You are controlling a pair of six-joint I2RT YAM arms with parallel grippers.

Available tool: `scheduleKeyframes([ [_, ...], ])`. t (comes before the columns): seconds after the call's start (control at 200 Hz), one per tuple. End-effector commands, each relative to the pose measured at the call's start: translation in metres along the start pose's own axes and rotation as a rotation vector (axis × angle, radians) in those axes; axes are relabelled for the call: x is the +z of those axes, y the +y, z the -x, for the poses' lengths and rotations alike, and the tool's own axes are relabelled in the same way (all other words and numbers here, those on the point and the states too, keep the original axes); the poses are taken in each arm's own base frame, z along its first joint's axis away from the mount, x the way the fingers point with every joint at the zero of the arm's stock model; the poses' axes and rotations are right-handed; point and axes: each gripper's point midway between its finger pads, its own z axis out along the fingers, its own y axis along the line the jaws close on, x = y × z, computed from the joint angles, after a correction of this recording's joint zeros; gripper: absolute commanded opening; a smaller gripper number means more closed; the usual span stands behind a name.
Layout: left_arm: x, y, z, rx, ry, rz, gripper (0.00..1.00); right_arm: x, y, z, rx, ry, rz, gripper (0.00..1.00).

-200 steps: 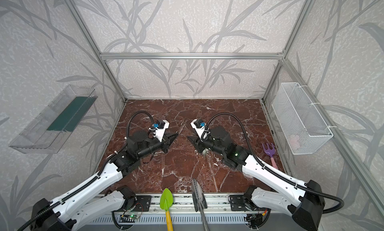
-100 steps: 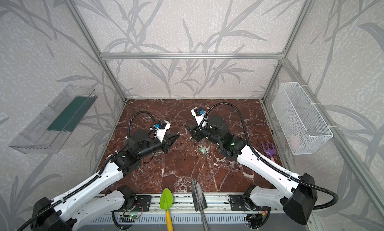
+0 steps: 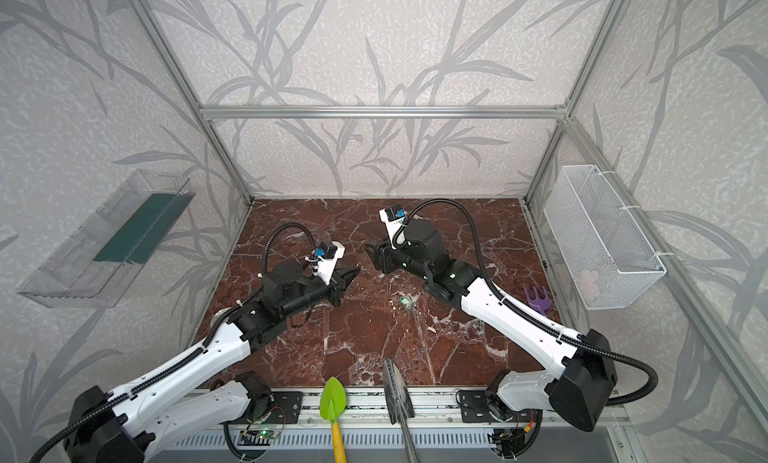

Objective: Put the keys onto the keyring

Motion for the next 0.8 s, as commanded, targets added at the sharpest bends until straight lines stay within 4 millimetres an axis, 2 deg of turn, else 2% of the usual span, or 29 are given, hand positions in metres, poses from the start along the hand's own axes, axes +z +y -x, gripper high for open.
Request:
scheduleKeyframes([
  [0.0, 0.000, 0.001, 0.019, 0.035, -0.066, 0.028, 0.00, 0.003, 0.004, 0.010, 0.066, -0.003, 0.011, 0.59],
  [0.165, 0.001, 0.002, 0.017, 0.048, -0.063, 0.050, 0.00, 0.013, 0.002, 0.009, 0.097, 0.027, -0.004, 0.50],
  [0.395, 0.004, 0.007, 0.014, 0.066, -0.054, 0.095, 0.00, 0.018, 0.006, 0.010, 0.133, 0.052, 0.008, 0.24],
  [0.6, 0.005, 0.012, 0.014, 0.070, -0.059, 0.136, 0.00, 0.014, 0.012, 0.013, 0.135, 0.049, 0.029, 0.07],
  [0.795, 0.003, 0.018, 0.017, 0.067, -0.080, 0.178, 0.00, 0.011, 0.014, 0.010, 0.150, 0.042, 0.051, 0.00],
])
